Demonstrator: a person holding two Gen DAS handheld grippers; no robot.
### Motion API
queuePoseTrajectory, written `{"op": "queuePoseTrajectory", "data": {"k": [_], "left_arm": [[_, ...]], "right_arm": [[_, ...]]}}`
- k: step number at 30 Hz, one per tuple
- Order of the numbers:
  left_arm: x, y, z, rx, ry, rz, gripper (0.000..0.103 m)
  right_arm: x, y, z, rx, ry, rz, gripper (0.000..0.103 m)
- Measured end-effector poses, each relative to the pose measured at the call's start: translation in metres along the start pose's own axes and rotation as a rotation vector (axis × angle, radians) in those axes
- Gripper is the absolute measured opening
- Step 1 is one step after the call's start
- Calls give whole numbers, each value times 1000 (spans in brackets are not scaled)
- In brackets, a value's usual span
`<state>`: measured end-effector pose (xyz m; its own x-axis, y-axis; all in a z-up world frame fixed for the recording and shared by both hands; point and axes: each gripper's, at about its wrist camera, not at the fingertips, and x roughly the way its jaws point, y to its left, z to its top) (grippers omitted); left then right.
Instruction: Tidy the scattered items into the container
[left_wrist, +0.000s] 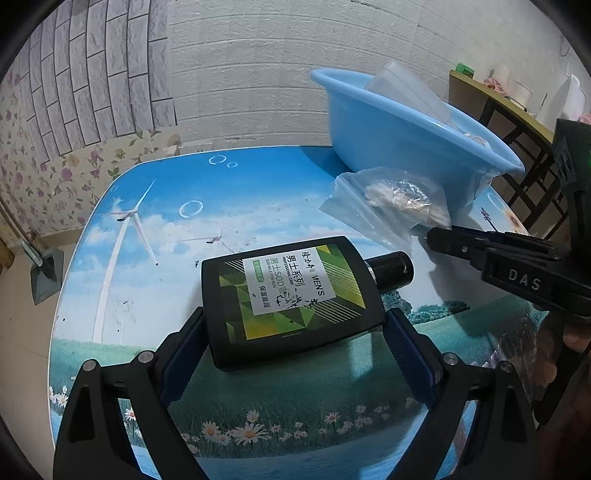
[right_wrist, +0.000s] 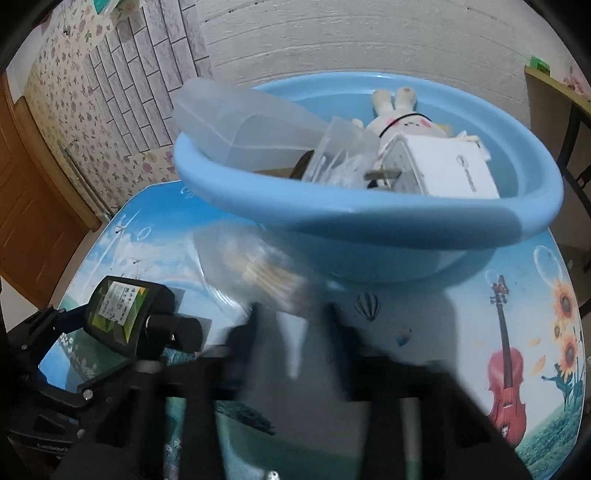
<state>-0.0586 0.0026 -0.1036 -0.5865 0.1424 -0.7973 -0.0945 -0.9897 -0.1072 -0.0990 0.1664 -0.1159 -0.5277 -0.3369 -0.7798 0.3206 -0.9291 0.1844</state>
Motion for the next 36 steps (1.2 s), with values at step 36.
{"op": "queuePoseTrajectory", "data": {"k": [36], "left_arm": [[-17, 4, -17, -4, -2, 1, 92]], "right_arm": [[-70, -47, -45, 35, -70, 0, 6]]}}
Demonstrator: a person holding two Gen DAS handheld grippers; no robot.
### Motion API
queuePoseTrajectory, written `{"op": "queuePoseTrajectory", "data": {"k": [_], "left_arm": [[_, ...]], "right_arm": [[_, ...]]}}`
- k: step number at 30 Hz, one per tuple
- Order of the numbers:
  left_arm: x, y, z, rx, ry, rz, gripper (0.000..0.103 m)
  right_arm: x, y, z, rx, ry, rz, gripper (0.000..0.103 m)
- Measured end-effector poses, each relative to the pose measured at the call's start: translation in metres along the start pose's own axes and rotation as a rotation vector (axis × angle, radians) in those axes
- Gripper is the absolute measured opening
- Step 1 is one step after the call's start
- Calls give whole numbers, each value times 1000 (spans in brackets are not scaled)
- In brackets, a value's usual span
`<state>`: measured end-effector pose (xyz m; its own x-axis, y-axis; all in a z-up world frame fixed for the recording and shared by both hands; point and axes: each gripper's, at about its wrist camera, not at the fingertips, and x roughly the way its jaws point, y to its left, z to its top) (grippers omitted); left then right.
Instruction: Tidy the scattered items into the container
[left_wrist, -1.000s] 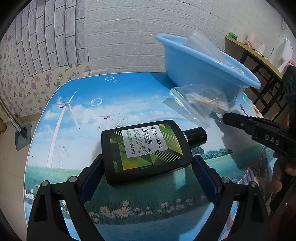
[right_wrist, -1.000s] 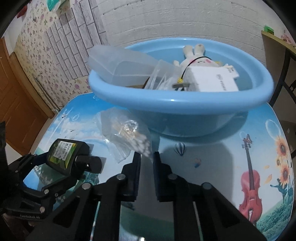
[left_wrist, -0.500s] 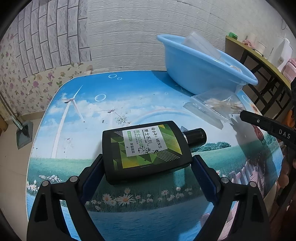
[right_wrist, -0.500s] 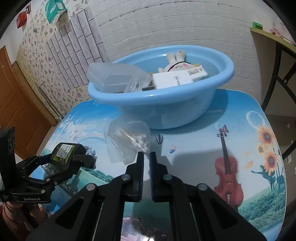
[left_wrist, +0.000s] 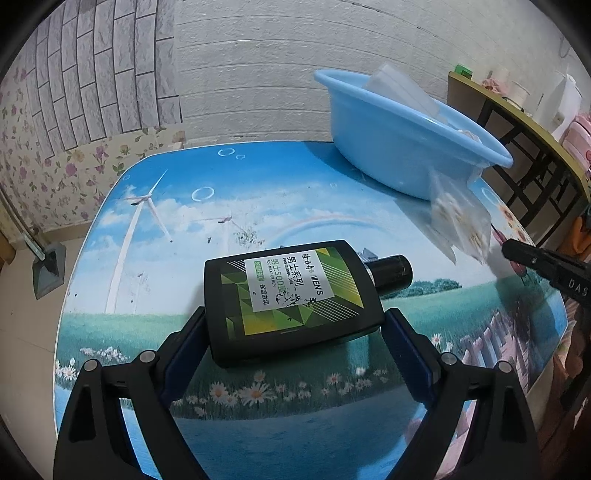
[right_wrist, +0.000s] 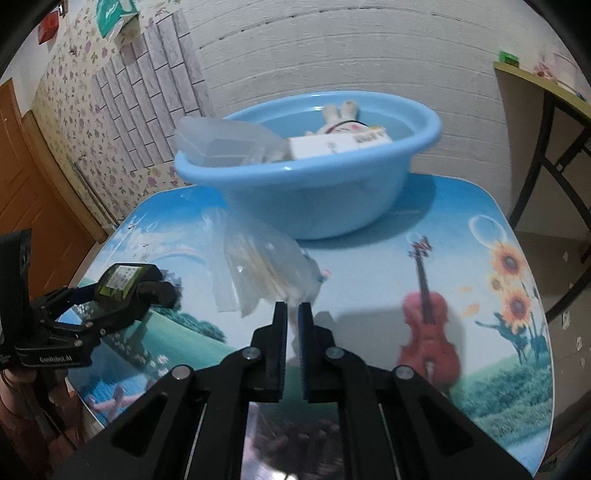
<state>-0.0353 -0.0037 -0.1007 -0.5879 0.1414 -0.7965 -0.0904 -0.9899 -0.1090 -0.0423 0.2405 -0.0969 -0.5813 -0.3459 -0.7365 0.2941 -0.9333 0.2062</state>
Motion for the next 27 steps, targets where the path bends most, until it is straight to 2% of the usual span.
{"op": "queuePoseTrajectory", "data": {"k": [5, 13, 16, 17, 18, 19, 20, 21, 23, 27], "left_arm": [[-6, 2, -6, -10, 8, -2, 92], [-13, 1, -14, -1, 17, 5, 91], [-13, -1, -15, 2, 17, 8, 91], [-13, -1, -15, 3, 17, 7, 91], [-13, -1, -15, 4, 17, 8, 91], [-13, -1, -15, 5, 16, 9, 91], [-13, -1, -15, 7, 15, 10, 91], [-13, -1, -15, 7, 15, 11, 91], [-12, -1, -15, 9, 15, 11, 91], [-11, 0, -13, 8, 20, 8, 91]], "right_arm": [[-15, -17, -7, 27, -14, -17, 6], [-38, -20, -16, 12, -49, -47, 6], [-41, -19, -14, 16, -69, -46, 11], [-41, -18, -11, 15, -80, -61, 27], [-40, -16, -8, 13, -85, -67, 52], [-38, -16, -7, 10, -87, -64, 65], [-35, -14, -4, 6, -86, -49, 83], [-30, -12, -2, 0, -77, -34, 87], [-18, -7, 2, -17, -43, -29, 87], [8, 6, 8, -65, 8, -76, 88]]}}
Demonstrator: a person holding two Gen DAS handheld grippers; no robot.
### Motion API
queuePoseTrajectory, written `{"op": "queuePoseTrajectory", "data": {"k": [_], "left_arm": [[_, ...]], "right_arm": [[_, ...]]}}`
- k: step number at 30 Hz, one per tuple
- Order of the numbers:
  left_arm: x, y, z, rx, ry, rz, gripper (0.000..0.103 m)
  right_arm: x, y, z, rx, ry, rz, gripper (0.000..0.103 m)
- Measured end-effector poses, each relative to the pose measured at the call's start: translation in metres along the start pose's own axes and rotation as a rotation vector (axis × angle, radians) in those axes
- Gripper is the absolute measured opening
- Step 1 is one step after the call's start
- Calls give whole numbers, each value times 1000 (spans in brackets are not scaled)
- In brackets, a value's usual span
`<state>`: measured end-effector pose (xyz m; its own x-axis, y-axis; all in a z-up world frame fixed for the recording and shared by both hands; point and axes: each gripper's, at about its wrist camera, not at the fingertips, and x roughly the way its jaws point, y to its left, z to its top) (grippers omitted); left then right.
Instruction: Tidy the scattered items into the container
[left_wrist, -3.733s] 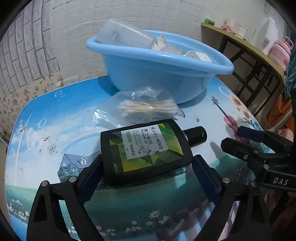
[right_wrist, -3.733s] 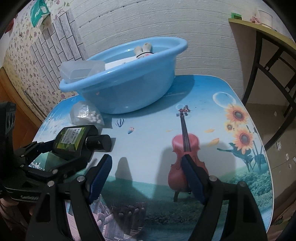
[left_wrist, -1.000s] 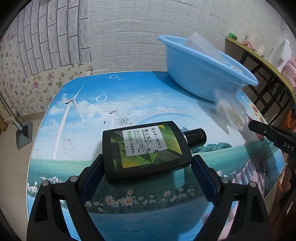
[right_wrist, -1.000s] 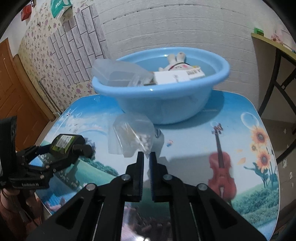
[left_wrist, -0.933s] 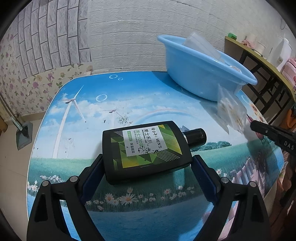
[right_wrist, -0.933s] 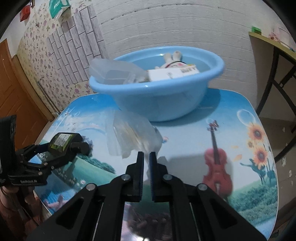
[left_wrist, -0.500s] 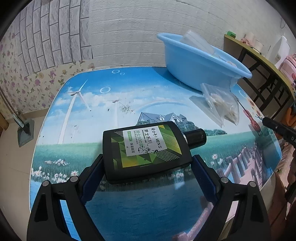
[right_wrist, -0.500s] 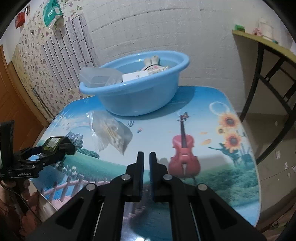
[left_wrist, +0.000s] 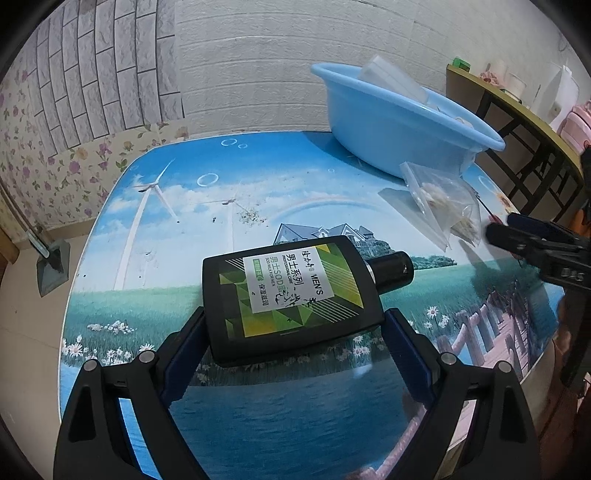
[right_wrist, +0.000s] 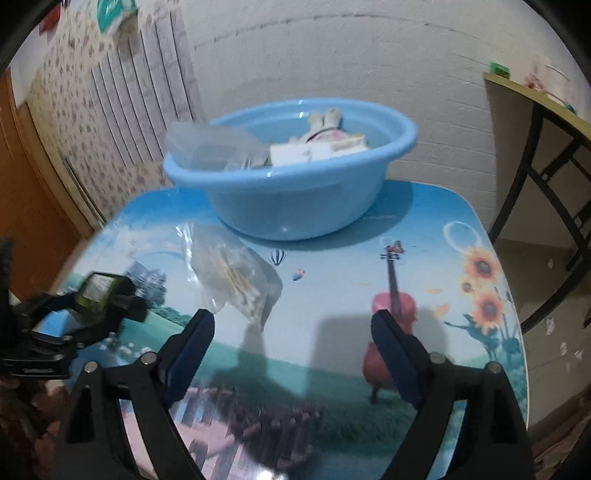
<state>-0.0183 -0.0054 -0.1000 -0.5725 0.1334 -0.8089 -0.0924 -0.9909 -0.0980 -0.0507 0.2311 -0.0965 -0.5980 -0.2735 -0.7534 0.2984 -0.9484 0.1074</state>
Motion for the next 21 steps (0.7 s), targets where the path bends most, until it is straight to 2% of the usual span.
{"op": "queuePoseTrajectory", "data": {"k": [11, 13, 14, 15, 16, 19, 21], "left_arm": [[6, -2, 2, 21, 1, 22, 92], [7, -2, 3, 21, -1, 24, 92], [7, -2, 3, 21, -2, 24, 92], [7, -3, 3, 21, -2, 25, 92], [8, -3, 4, 21, -2, 27, 92], [8, -2, 4, 15, -3, 25, 92], [7, -2, 4, 13, -5, 22, 92]], "right_arm": [[39, 13, 9, -54, 71, -42, 88], [40, 12, 7, -52, 67, -41, 84], [38, 12, 6, -53, 57, -39, 68], [35, 11, 7, -51, 45, -33, 43], [34, 9, 7, -42, 42, -25, 32], [31, 4, 8, -22, 42, 9, 17], [25, 4, 6, -24, 24, 22, 14]]}}
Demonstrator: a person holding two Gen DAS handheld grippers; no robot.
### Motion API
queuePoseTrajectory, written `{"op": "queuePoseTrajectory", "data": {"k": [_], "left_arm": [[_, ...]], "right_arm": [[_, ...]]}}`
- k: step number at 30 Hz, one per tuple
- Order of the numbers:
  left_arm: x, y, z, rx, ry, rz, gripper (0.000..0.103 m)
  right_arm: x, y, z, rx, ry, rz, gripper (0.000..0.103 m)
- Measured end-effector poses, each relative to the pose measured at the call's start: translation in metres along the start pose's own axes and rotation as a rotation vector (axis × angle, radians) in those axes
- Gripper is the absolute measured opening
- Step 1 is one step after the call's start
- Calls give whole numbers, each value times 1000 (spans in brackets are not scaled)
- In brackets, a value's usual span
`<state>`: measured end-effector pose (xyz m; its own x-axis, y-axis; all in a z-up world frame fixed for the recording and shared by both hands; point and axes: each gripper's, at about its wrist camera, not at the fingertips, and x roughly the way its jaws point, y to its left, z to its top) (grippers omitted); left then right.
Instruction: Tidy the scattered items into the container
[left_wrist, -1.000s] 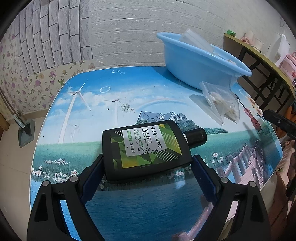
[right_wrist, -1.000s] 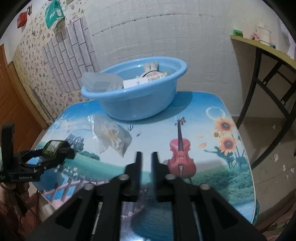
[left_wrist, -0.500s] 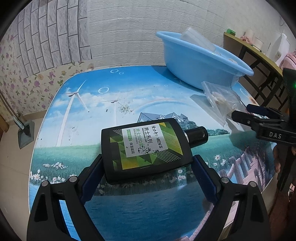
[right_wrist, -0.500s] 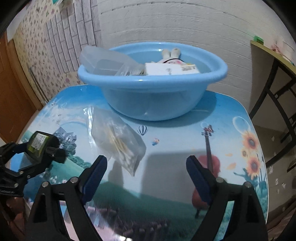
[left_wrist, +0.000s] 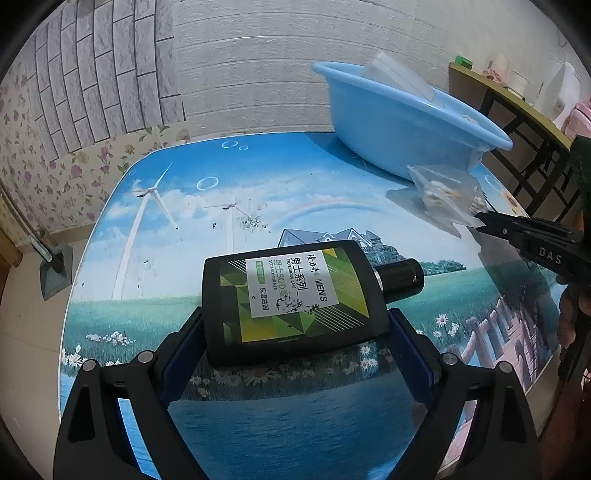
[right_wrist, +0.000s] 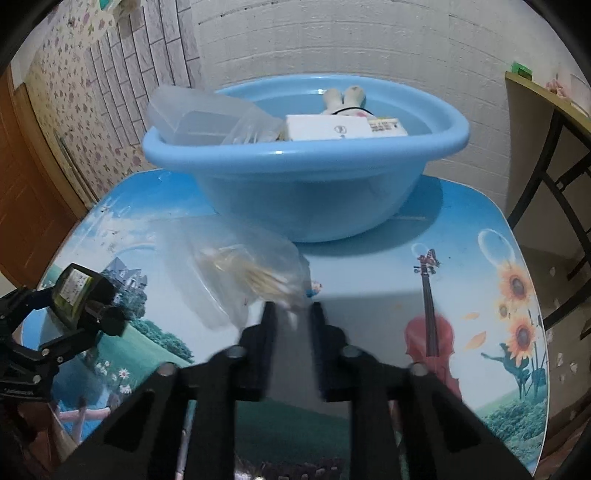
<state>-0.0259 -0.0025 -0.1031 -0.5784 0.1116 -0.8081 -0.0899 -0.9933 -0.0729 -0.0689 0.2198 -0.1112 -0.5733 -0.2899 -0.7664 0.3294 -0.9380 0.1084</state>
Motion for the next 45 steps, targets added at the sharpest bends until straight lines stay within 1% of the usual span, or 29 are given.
{"op": "queuePoseTrajectory", "data": {"k": [5, 15, 20, 22, 23, 24, 25, 26, 27, 29, 33, 37, 43, 44, 45], "left_arm": [[0, 0, 0, 10, -1, 8, 92], [1, -1, 0, 10, -2, 9, 92], [1, -1, 1, 10, -2, 7, 92], [1, -1, 1, 12, -5, 5, 92], [1, -1, 2, 14, -8, 5, 92], [1, -1, 2, 16, -10, 5, 92], [2, -1, 2, 18, -12, 5, 92], [2, -1, 2, 20, -14, 5, 93], [3, -1, 3, 23, -16, 5, 93], [4, 0, 4, 25, -19, 4, 94], [6, -1, 6, 33, -21, 2, 95], [11, -2, 11, 45, -12, -1, 97], [16, -6, 15, 69, -11, 9, 101], [16, -6, 15, 69, -10, 6, 101], [16, -6, 15, 65, -7, 3, 101]], "right_arm": [[-11, 1, -1, -10, -29, 34, 11], [-23, -12, -2, 38, -49, 28, 9], [-27, -15, 0, 63, -67, 34, 11], [-28, -16, 1, 81, -69, 37, 21], [-27, -16, 2, 85, -72, 38, 36], [-27, -15, 3, 86, -73, 41, 55], [-26, -14, 4, 85, -73, 44, 64], [-25, -12, 5, 81, -73, 51, 79], [-25, -9, 6, 73, -75, 57, 83], [-22, -1, 7, 52, -75, 55, 84], [-10, 11, 13, 10, -49, 12, 86], [10, 23, 20, -20, 2, 39, 90], [32, 37, 27, -65, 40, 5, 90], [34, 38, 28, -71, 43, 5, 89], [35, 38, 27, -70, 43, 19, 76]]}}
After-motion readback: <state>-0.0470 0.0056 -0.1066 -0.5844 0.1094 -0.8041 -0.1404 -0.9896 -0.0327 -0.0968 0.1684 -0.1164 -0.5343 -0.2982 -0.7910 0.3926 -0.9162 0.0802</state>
